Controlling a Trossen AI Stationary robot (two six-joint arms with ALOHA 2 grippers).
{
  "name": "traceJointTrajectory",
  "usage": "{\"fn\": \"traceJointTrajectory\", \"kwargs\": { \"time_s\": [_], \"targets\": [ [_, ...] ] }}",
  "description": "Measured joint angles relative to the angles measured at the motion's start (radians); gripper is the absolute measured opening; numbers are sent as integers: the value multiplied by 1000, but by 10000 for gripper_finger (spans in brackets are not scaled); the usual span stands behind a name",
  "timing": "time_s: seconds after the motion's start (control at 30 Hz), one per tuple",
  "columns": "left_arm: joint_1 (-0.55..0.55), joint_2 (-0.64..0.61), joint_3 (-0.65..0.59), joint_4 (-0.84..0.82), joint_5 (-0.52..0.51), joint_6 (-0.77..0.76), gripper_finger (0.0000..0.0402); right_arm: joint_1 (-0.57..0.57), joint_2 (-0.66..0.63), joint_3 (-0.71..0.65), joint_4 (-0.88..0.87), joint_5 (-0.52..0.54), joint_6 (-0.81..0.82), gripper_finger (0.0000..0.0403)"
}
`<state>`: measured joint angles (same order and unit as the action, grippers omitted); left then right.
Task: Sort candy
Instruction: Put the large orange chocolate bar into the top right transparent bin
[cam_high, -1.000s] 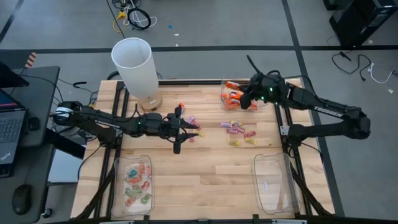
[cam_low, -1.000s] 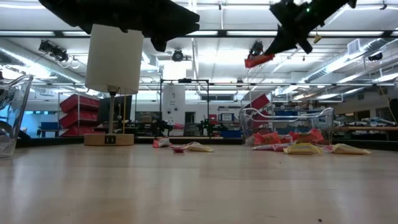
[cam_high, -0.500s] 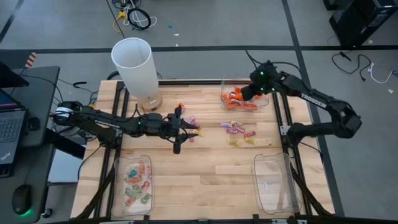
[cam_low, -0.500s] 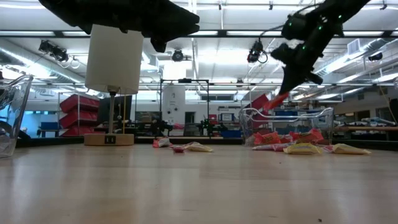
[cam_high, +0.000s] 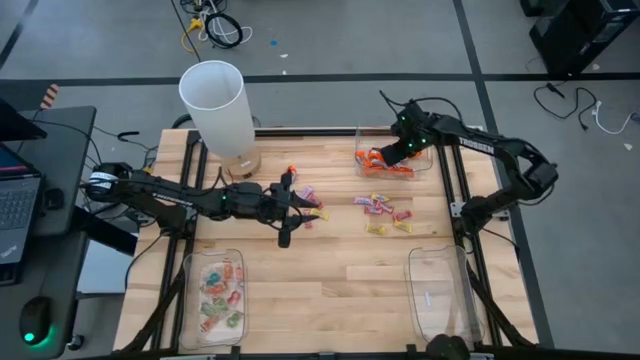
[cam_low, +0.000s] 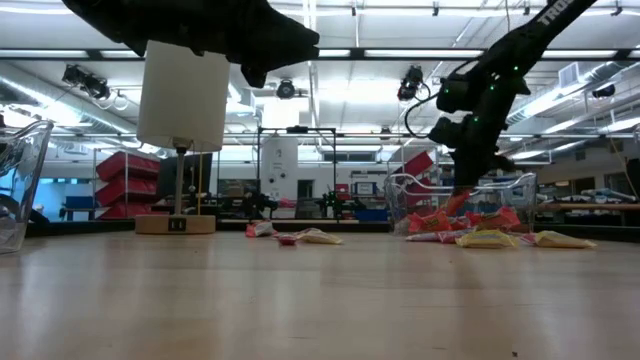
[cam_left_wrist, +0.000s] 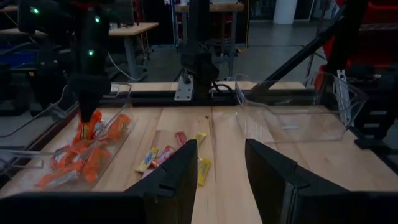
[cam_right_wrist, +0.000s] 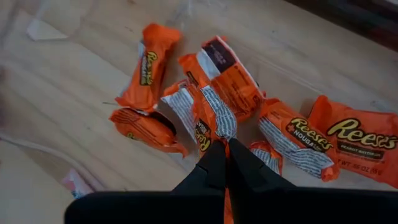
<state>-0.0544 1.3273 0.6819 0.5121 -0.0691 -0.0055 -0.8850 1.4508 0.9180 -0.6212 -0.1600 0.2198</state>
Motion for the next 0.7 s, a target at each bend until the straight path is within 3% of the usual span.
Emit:
{"fn": "traceJointTrajectory", "kwargs": {
  "time_s": [0.3,0.53,0.7],
  "targets": [
    [0,0,0,-17,-1,0,137,-1,3,0,-16,14,-8,44],
    [0,0,0,-20,-67,-3,137,-1,-4,0,-80,123,-4,76],
    [0,0,0,-49,-158,-11,137,3,-71,0,-82,134,-4,79]
  ]
}}
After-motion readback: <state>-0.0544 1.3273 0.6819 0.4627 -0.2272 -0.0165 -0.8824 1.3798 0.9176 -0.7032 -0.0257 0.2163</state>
